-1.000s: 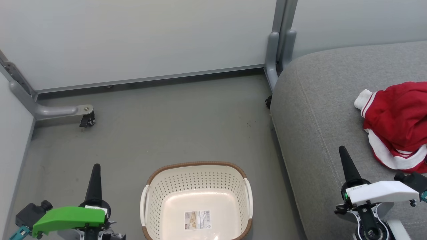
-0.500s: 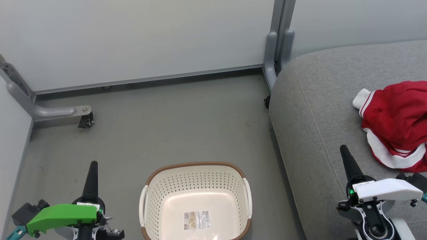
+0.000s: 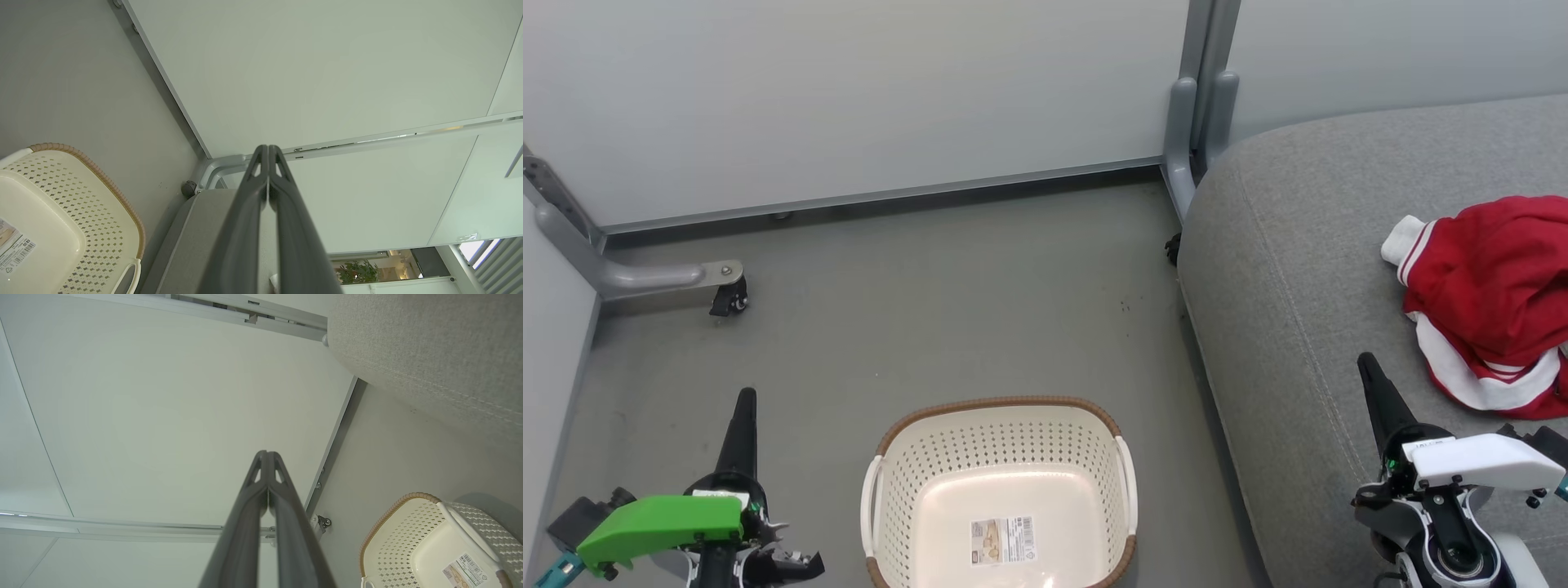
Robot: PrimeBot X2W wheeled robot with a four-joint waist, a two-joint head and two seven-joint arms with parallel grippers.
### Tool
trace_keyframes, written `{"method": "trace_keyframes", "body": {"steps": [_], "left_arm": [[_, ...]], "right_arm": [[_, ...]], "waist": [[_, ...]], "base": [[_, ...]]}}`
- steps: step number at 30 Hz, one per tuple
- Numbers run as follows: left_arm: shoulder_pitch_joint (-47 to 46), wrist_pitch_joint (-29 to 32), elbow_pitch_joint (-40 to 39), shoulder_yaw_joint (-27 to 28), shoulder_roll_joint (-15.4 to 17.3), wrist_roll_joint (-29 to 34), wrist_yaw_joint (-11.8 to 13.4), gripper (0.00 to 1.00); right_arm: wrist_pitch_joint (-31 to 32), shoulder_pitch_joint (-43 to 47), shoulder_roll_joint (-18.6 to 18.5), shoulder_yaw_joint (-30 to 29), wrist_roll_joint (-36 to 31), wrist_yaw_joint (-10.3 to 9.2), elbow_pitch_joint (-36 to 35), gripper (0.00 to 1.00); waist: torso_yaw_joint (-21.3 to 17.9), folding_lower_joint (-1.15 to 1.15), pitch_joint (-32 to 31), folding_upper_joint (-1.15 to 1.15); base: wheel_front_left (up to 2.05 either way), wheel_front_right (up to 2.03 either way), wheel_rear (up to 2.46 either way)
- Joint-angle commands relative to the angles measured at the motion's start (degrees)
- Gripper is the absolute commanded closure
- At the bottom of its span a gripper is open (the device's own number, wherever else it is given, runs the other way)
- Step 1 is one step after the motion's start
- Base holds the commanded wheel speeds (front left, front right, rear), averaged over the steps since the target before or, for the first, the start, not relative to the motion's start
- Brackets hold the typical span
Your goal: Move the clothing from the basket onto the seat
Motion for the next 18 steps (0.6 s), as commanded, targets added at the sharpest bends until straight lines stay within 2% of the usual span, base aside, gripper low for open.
{"method": "trace_keyframes", "body": {"steps": [1,18], "left_arm": [[-1.45,0.41,0.01,0.27,0.24,-1.21,-0.16,1.00],[-1.95,2.42,0.47,1.47,0.05,-7.30,-0.18,1.00]], "right_arm": [[0.39,-0.82,-0.23,-0.26,1.34,0.02,0.03,1.00],[2.46,-1.47,-0.02,-1.45,8.37,0.02,1.19,1.00]], "waist": [[-0.04,0.00,0.00,0.00],[-0.48,0.00,-0.02,0.00]], "base": [[0.00,0.00,0.00],[0.00,0.00,0.00]]}}
